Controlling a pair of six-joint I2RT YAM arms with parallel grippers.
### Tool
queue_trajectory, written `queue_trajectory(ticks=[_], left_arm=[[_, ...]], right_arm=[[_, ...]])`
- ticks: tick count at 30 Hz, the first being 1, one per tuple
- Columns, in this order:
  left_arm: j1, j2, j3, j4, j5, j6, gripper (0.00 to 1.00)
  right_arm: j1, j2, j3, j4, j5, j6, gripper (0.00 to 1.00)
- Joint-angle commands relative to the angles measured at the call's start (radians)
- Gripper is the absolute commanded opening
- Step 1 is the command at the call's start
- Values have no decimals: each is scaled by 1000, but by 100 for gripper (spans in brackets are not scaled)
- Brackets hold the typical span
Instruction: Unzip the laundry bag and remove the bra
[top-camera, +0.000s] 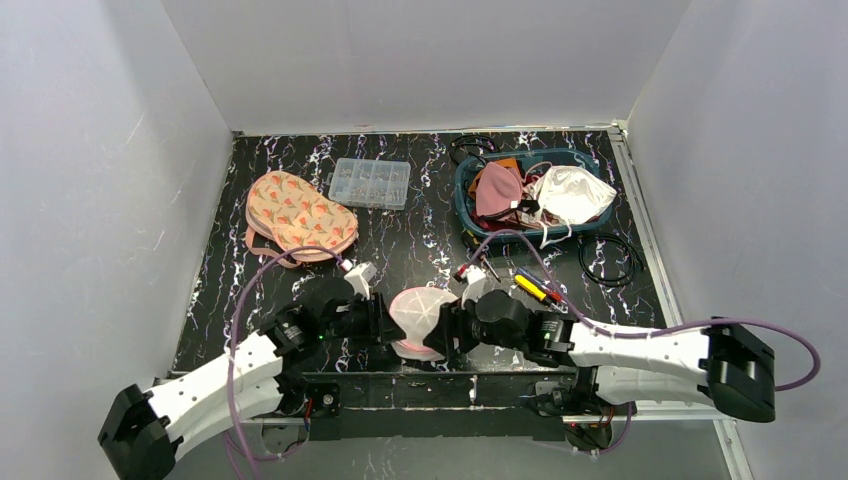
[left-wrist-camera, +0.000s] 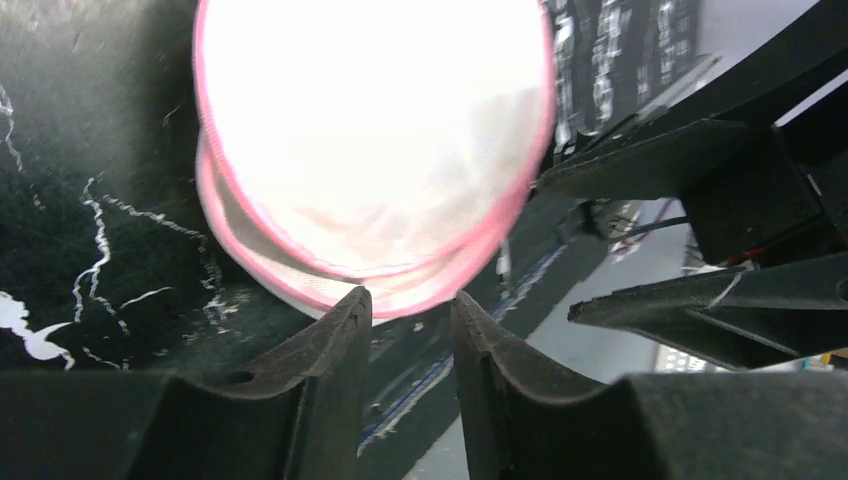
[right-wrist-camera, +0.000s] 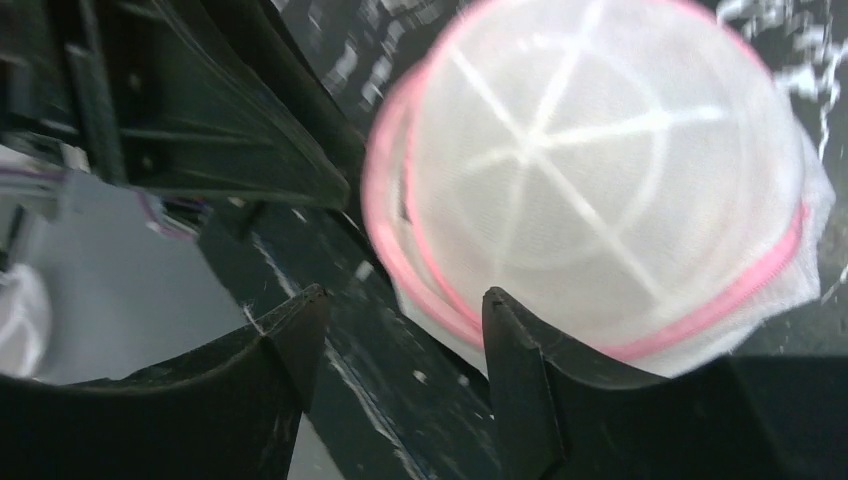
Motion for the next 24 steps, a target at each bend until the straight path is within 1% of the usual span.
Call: queue_trajectory(ticks=[1,4,5,8,10,14,17,22,24], left_arm=[[-5,-76,117,-116,-22,35,36],[-6,-59,155,-71,-12,13,37],[-5,-42,162,-48,-1,12,34],[-5,22,183,14,5,1,17],[-5,72,182,71,14,-2,12],[-5,164,175,149,12,-2,8],[-5,234,158,174,4,6,7],[-5,321,114,184,-21,19,5],[-5,307,101,182,-36,24,4]], right_arm=[[7,-77,84,-14,89,-10,67],[0,-89,56,91,150,35,66],[-6,-78,53,119,154,53,64],[-19,-36,47,160,184,94,62],[-22,-21,19,182,228,128,62],[-65,6,-66,254,218,197,61],[-87,34,-108,270,192,219,61],[-89,85,-125,257,157,197,61],[-88,78,-111,224,148,162,61]])
